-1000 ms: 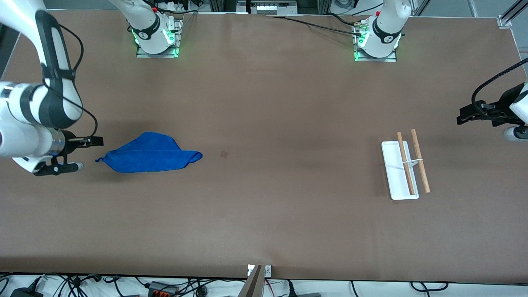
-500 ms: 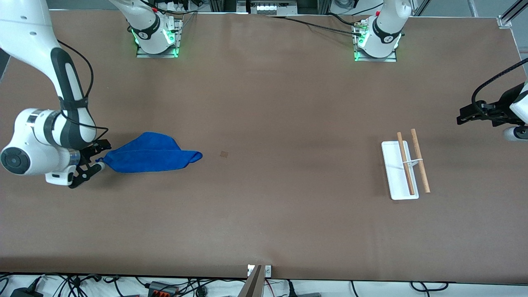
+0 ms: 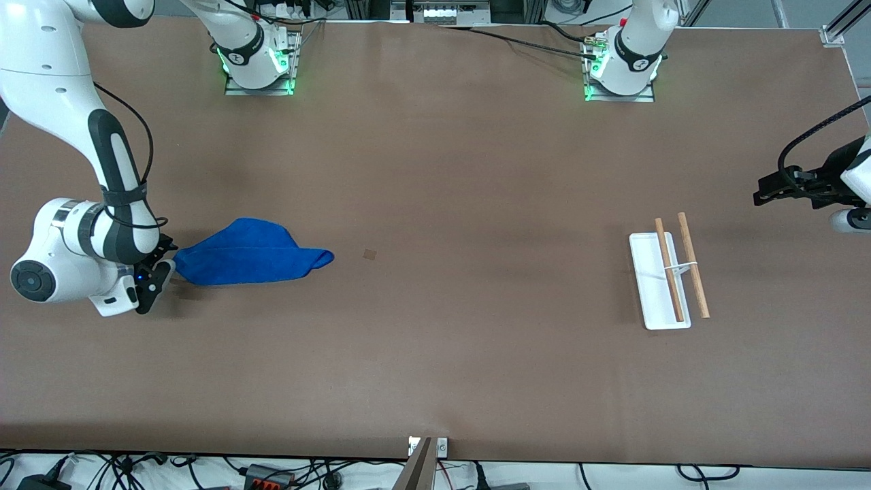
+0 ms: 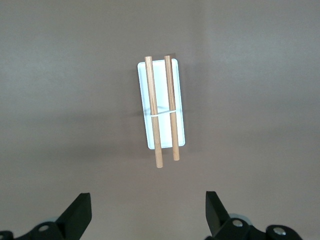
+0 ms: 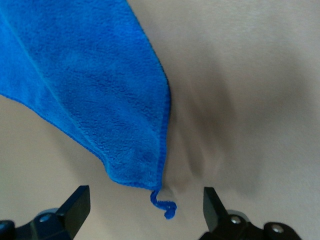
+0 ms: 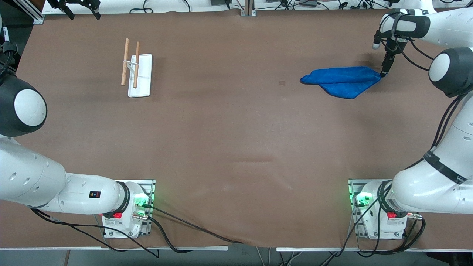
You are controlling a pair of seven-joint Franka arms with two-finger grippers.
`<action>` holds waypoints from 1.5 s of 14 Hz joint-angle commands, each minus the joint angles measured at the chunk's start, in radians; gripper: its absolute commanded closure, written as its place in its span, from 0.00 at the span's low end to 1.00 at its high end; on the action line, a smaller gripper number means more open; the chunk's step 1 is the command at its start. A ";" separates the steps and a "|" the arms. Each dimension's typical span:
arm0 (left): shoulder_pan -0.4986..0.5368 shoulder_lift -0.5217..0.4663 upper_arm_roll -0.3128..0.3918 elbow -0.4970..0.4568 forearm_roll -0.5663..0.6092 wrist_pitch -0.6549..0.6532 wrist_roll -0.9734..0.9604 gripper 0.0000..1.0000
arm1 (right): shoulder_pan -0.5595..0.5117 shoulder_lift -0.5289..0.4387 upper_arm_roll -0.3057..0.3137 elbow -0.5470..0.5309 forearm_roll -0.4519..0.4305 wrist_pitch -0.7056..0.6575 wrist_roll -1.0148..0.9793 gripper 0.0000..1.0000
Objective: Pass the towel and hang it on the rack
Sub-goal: 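Reach the right gripper down to the corner of the blue towel, then close the right gripper on the towel corner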
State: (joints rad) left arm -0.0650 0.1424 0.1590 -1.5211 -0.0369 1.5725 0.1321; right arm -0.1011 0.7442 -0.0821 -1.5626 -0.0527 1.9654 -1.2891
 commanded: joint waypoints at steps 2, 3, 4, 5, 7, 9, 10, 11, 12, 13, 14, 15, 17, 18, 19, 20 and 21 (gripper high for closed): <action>0.005 0.006 -0.003 0.021 0.008 -0.016 0.021 0.00 | -0.003 0.004 0.019 0.012 0.017 0.000 -0.177 0.01; 0.005 0.006 -0.003 0.021 0.008 -0.016 0.021 0.00 | -0.008 0.004 0.033 0.010 0.019 0.000 -0.243 0.07; 0.005 0.006 -0.003 0.021 0.008 -0.017 0.021 0.00 | -0.011 0.000 0.035 0.004 0.020 0.000 -0.319 0.12; 0.005 0.006 -0.003 0.021 0.008 -0.020 0.021 0.00 | -0.012 -0.005 0.036 0.000 0.028 0.001 -0.382 0.17; 0.005 0.006 -0.003 0.021 0.008 -0.022 0.021 0.00 | -0.009 -0.037 0.035 -0.043 0.031 0.057 -0.455 0.22; 0.007 0.006 -0.003 0.021 0.008 -0.022 0.021 0.00 | -0.008 -0.089 0.035 -0.141 0.031 0.151 -0.458 0.22; 0.005 0.006 -0.003 0.021 0.008 -0.022 0.021 0.00 | -0.006 -0.114 0.035 -0.201 0.030 0.212 -0.460 0.22; 0.007 0.006 -0.003 0.021 0.008 -0.022 0.023 0.00 | -0.005 -0.138 0.035 -0.252 0.028 0.266 -0.464 0.22; 0.007 0.006 -0.003 0.021 0.008 -0.022 0.021 0.00 | -0.003 -0.158 0.035 -0.298 0.025 0.320 -0.475 0.22; 0.007 0.006 -0.003 0.021 0.008 -0.022 0.023 0.00 | -0.002 -0.169 0.035 -0.322 0.027 0.343 -0.486 0.22; 0.007 0.006 -0.003 0.021 0.008 -0.022 0.021 0.00 | -0.005 -0.169 0.035 -0.324 0.027 0.343 -0.501 0.21; 0.005 0.006 -0.004 0.021 0.008 -0.022 0.021 0.00 | -0.006 -0.169 0.035 -0.324 0.027 0.343 -0.522 0.21; 0.007 0.006 -0.004 0.021 0.008 -0.026 0.021 0.00 | -0.009 -0.169 0.035 -0.326 0.030 0.340 -0.541 0.21; 0.007 0.006 -0.004 0.022 0.008 -0.032 0.021 0.00 | -0.011 -0.167 0.035 -0.327 0.031 0.340 -0.542 0.21; 0.007 0.006 -0.004 0.022 0.008 -0.034 0.021 0.00 | -0.011 -0.163 0.035 -0.327 0.031 0.342 -0.542 0.21; 0.005 0.006 -0.004 0.022 0.008 -0.034 0.021 0.00 | -0.012 -0.158 0.035 -0.327 0.031 0.345 -0.544 0.21; 0.005 0.006 -0.004 0.022 0.008 -0.034 0.021 0.00 | -0.012 -0.151 0.035 -0.327 0.031 0.349 -0.556 0.23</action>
State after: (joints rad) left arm -0.0649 0.1424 0.1587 -1.5211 -0.0369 1.5605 0.1321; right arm -0.1009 0.6056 -0.0539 -1.8590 -0.0367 2.2888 -1.7924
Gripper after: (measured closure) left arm 0.000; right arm 0.211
